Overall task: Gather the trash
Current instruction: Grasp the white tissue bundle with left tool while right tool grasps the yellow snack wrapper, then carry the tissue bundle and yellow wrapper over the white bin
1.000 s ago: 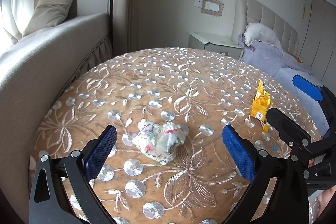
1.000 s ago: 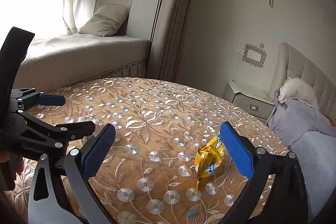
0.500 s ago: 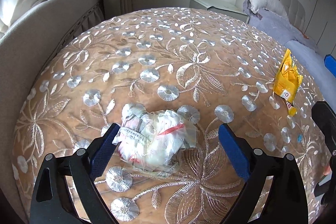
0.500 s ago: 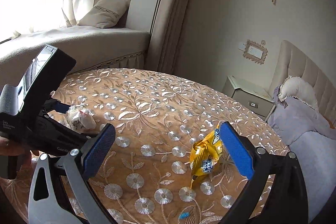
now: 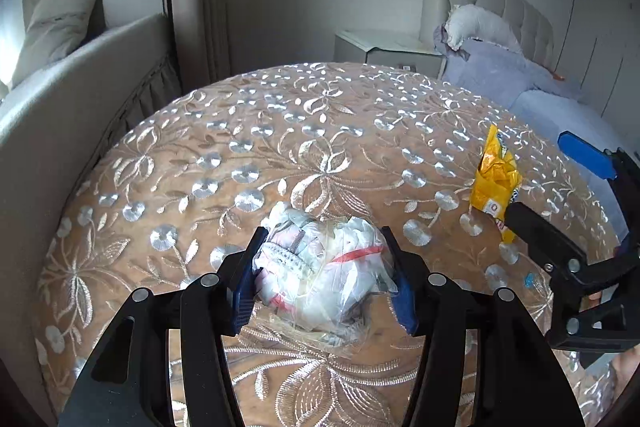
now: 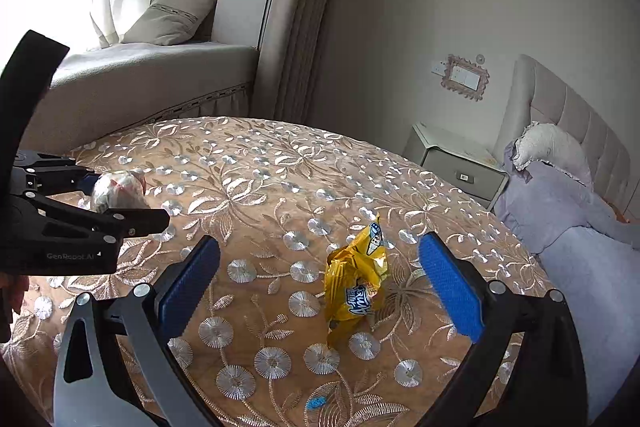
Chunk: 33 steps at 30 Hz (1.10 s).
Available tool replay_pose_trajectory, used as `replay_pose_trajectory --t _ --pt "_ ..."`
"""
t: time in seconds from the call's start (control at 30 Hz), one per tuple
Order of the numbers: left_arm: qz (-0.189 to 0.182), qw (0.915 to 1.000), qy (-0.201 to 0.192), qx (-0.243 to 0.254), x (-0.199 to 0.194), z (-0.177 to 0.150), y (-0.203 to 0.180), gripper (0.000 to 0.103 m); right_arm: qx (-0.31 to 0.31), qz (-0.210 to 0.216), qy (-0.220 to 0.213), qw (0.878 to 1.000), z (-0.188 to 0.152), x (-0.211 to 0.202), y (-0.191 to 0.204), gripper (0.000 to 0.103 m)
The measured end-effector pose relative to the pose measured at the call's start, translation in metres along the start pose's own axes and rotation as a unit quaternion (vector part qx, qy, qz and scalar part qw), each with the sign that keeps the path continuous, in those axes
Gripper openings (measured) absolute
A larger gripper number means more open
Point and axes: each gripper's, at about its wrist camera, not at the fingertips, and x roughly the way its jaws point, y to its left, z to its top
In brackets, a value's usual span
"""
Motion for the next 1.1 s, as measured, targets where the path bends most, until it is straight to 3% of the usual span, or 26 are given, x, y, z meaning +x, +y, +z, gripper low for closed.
replay_pose_trajectory --t 0.33,0.43,0.47,0.5,0.53,0.57,0.63,0.83,1.1 --pt "-0.031 0.9985 -0.041 0.02 -0.028 0.007 -0.035 0.054 0.029 -0.006 0.091 0.995 -0.013 0.044 -0.021 0.098" --pt "-0.03 0.9984 -0.04 0.026 -0.025 0.006 -0.04 0.054 0.031 -0.009 0.103 0.994 -0.011 0.053 -0.022 0.075" --pt "-0.033 0.9984 -0.041 0.023 -0.024 0.005 -0.041 0.054 0.032 -0.01 0.109 0.993 -0.011 0.057 -0.023 0.062" --pt "-0.032 0.9984 -0.041 0.024 -0.025 0.005 -0.042 0.054 0.036 -0.005 0.121 0.992 -0.011 0.061 -0.023 0.042" --pt "-0.03 0.9983 -0.043 0.026 -0.025 0.005 -0.042 0.054 0.041 0.002 0.133 0.99 -0.012 0.065 -0.024 0.039" --pt "-0.031 0.9982 -0.044 0.026 -0.025 0.005 -0.043 0.054 0.043 0.007 0.14 0.989 -0.014 0.066 -0.023 0.029" --pt "-0.029 0.9982 -0.046 0.026 -0.027 0.006 -0.044 0.054 0.035 0.007 0.145 0.989 -0.016 0.065 -0.021 0.022" --pt "-0.029 0.9975 -0.058 0.029 -0.046 0.006 -0.05 0.054 0.03 0.006 0.095 0.995 -0.01 0.021 -0.021 0.017" --pt "-0.039 0.9928 -0.096 0.06 -0.1 -0.002 -0.088 0.055 0.019 -0.002 -0.001 1.0 -0.008 -0.104 -0.026 0.017"
